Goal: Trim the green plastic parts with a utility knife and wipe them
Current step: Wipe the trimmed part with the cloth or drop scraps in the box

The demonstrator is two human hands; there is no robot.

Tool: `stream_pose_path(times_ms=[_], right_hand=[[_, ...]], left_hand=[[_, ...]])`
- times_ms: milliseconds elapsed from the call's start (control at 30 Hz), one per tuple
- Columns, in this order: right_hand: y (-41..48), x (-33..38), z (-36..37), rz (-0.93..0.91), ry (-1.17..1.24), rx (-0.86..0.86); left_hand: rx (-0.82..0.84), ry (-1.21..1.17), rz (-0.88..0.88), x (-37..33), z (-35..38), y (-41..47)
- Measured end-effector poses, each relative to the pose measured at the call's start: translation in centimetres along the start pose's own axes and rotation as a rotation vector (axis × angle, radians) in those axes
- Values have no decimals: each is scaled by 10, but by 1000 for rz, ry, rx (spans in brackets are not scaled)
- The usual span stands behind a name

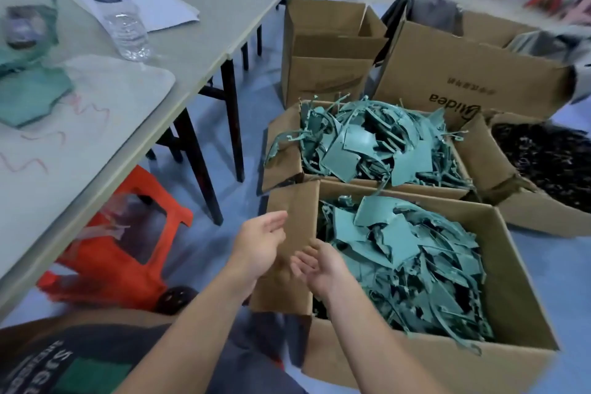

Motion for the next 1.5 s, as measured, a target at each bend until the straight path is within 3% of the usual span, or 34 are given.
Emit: stream_pose_path(times_ms=[133,267,400,600,767,1000,1333,1400,1500], right_hand=[[-40,-1,68,-38,-50,247],[-90,16,136,-170,-116,439],[-156,22,210,-237,-196,736],[-248,-20,302,-275,-344,1152],[-306,-89,354,-175,-484,1471],[-335,-176,407,-168,-696,1438],[-344,-213,484,-300,-773,1421],[-350,-214,502,-447,-795,1448],[-359,-217,529,-948,-1008,1486]], left_hand=[[-136,-89,82,-23,-43,-14],[-337,106,239,-57,-99,-49],[-653,258,391,-88,-159,-105],[-981,76,430,-82,-252,-192],[-1272,-3,419,-38,-323,-260],[-1659,-125,161,61,-402,-319],[-1618,-254,-19,132,-473,-316],[-1626,-237,-60,131,-485,-314],[-1605,-249,-53,128,-505,-306]])
Point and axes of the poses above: each hand's wrist, its own y-axis towards the middle knuckle, its own z-axis out of the palm, x = y × z, the point moved 3 cm from there along y, towards the middle knuckle, and after that the axes turned 13 degrees about -z, right-handed, at the moved point
